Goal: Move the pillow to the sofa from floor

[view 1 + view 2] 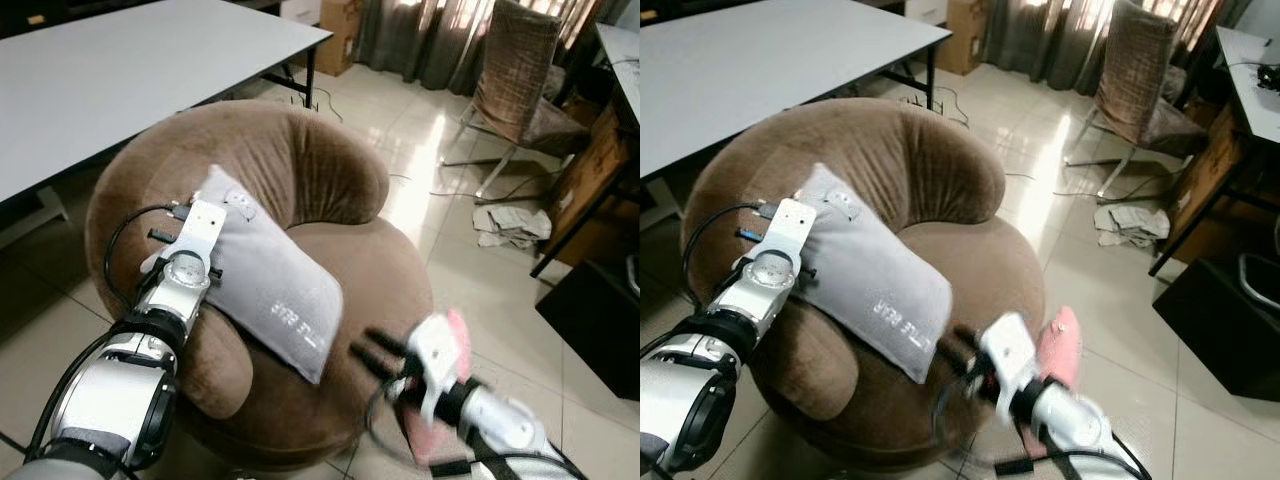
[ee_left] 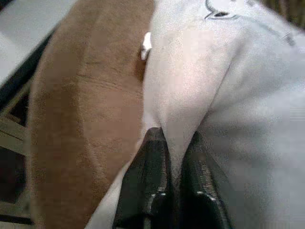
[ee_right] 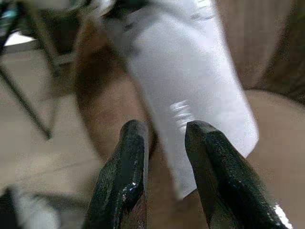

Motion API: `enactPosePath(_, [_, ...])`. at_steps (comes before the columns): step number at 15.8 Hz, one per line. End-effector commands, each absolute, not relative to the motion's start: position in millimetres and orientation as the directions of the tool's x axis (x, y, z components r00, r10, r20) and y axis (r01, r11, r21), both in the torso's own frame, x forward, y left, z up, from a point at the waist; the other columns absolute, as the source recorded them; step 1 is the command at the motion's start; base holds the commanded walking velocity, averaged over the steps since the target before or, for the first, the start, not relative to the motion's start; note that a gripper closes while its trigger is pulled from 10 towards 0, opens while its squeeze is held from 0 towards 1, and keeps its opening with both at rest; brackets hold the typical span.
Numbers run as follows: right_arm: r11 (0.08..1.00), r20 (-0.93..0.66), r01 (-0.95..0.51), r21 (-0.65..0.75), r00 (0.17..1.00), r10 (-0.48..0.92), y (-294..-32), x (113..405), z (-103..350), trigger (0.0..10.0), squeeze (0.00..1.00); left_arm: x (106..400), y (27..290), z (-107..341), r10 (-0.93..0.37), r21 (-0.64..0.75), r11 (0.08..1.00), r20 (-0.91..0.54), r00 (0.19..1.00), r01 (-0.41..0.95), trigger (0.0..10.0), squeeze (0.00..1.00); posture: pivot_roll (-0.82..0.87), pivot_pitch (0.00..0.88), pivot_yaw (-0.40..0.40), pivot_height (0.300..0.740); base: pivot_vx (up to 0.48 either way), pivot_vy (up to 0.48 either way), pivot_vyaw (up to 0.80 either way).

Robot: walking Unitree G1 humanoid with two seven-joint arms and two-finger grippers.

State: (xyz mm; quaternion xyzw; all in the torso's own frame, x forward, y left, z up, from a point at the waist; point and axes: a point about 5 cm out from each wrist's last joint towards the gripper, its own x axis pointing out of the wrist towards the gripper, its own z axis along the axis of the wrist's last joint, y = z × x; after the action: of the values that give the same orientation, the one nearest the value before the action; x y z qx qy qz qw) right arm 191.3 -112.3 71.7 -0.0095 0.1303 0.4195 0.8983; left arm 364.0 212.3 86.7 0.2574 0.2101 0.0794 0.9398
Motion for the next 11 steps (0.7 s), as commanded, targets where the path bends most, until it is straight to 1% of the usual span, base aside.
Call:
enactPosePath(1, [0.595,-0.235,-0.791,0.144,0.556,0.797,-113,186,71,10.0,0.00,367,208,92,0.230,0.472,0.880,-0.335,0.914,-0.049,10.0,1.00,0.06,0.036,-0.076,0.740,0.000,0.000,0.00])
enactPosePath(3, [0.561,-0.221,-0.807,0.184,0.522,0.824,-115,183,72,10.0,0.00,370,202,96,0.209,0.444,0.895,-0.315,0.926,-0.051,10.0,1.00,0.06,0.037,-0.075,0.740,0.000,0.000,0.00])
enactPosePath(5, [0.502,-0.178,-0.834,0.231,0.471,0.864,-118,178,77,10.0,0.00,373,197,102,0.174,0.408,0.912,-0.289,0.941,-0.044,10.0,1.00,0.06,0.035,-0.067,0.740,0.000,0.000,0.00])
enactPosePath(8, [0.462,-0.148,-0.847,0.264,0.438,0.887,-126,172,82,10.0,0.00,374,199,108,0.168,0.393,0.918,-0.257,0.952,-0.056,10.0,1.00,0.06,0.035,-0.067,0.740,0.000,0.000,0.00])
enactPosePath(9, [0.457,-0.149,-0.847,0.270,0.432,0.889,-129,171,82,10.0,0.00,375,202,111,0.178,0.395,0.916,-0.238,0.955,-0.073,10.0,1.00,0.06,0.031,-0.054,0.740,0.000,0.000,0.00])
enactPosePath(11, [0.458,-0.152,-0.845,0.276,0.432,0.889,-132,170,82,10.0,0.00,376,206,117,0.187,0.394,0.915,-0.210,0.960,-0.092,10.0,1.00,0.06,0.031,-0.054,0.740,0.000,0.000,0.00])
